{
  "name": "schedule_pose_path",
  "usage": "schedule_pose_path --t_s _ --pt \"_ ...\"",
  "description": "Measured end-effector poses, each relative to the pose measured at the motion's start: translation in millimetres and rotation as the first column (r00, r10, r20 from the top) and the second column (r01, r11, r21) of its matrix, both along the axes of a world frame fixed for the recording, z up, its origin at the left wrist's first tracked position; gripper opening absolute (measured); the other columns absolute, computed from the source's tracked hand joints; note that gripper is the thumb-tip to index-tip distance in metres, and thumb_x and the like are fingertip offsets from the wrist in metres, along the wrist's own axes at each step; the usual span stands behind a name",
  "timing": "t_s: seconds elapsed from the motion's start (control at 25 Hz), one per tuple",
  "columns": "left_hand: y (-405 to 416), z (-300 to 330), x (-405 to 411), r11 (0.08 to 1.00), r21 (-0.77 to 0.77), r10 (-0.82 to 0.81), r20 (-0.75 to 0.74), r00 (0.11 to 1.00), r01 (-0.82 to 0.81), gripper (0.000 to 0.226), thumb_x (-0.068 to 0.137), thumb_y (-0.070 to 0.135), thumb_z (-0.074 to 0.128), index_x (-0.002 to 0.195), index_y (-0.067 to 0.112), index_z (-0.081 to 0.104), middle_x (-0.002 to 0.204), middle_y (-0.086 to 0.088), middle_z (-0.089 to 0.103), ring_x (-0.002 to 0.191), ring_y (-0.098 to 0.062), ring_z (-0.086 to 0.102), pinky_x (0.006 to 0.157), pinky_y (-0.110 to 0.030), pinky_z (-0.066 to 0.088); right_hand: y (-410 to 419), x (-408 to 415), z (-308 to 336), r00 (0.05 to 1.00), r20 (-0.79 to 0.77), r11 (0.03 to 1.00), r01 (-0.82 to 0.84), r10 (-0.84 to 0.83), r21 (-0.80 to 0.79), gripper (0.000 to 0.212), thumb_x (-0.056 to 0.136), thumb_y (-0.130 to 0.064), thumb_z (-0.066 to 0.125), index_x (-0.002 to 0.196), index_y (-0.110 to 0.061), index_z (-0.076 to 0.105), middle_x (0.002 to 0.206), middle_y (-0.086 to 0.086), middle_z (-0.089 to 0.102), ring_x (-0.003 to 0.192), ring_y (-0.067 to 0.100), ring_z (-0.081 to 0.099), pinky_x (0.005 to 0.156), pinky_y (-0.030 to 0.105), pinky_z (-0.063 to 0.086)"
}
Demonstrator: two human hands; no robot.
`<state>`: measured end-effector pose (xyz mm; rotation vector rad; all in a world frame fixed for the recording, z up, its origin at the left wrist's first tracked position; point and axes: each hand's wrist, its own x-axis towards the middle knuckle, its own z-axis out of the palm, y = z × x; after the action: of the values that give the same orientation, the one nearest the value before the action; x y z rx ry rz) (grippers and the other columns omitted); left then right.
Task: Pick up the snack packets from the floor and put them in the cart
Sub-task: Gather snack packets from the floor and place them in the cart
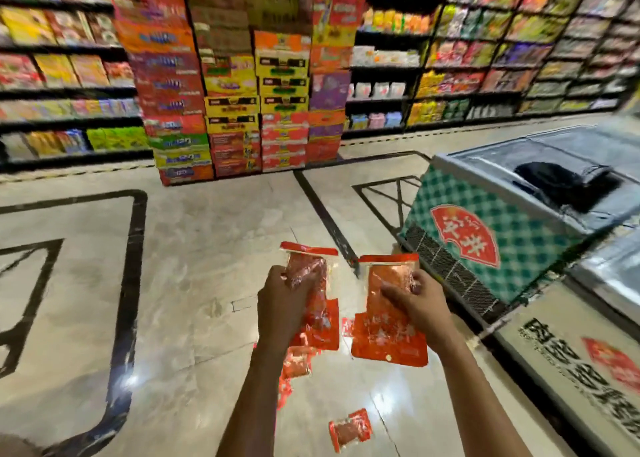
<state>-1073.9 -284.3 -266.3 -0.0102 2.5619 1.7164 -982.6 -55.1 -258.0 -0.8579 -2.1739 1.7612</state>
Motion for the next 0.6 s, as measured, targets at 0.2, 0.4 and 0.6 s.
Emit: schedule_pose_path --t_s 0.2,0.4,0.6 --pt "39.9 10.3 55.6 0.98 -0.056 -0.194 -0.022 0.981 0.192 0.033 0.087 0.053 0.069 0.101 0.032 0.047 0.105 -0.003 0.072 0.095 -0.03 0.07 0.075 -0.033 0.052 10.8 85.0 15.0 0.973 -0.103 0.978 0.206 -0.208 -0.031 0.047 0.064 -0.039 0.092 0.102 -0.026 0.068 0.098 0.008 0.079 0.086 0.031 0.077 0.082 0.058 0.061" --pt "89.9 14.7 133.1 0.922 -0.062 -0.382 -0.001 0.924 0.381 0.039 0.086 0.05 0.071 0.109 0.021 0.055 0.105 -0.006 0.073 0.092 -0.028 0.069 0.076 -0.034 0.052 37.1 207.1 16.9 0.91 -0.111 0.916 0.391 -0.399 -0.085 0.042 0.075 -0.019 0.087 0.11 -0.013 0.064 0.095 0.009 0.078 0.077 0.026 0.078 0.072 0.046 0.064" --pt "170.5 30.2 235.9 0.803 -0.009 -0.596 0.014 0.803 0.596 0.038 0.081 0.048 0.077 0.101 0.023 0.058 0.089 0.007 0.069 0.083 -0.019 0.067 0.076 -0.036 0.054 77.5 349.9 23.2 0.816 -0.114 0.823 0.554 -0.567 -0.128 0.049 0.073 -0.028 0.088 0.113 -0.018 0.062 0.097 0.009 0.078 0.077 0.026 0.078 0.073 0.046 0.064"
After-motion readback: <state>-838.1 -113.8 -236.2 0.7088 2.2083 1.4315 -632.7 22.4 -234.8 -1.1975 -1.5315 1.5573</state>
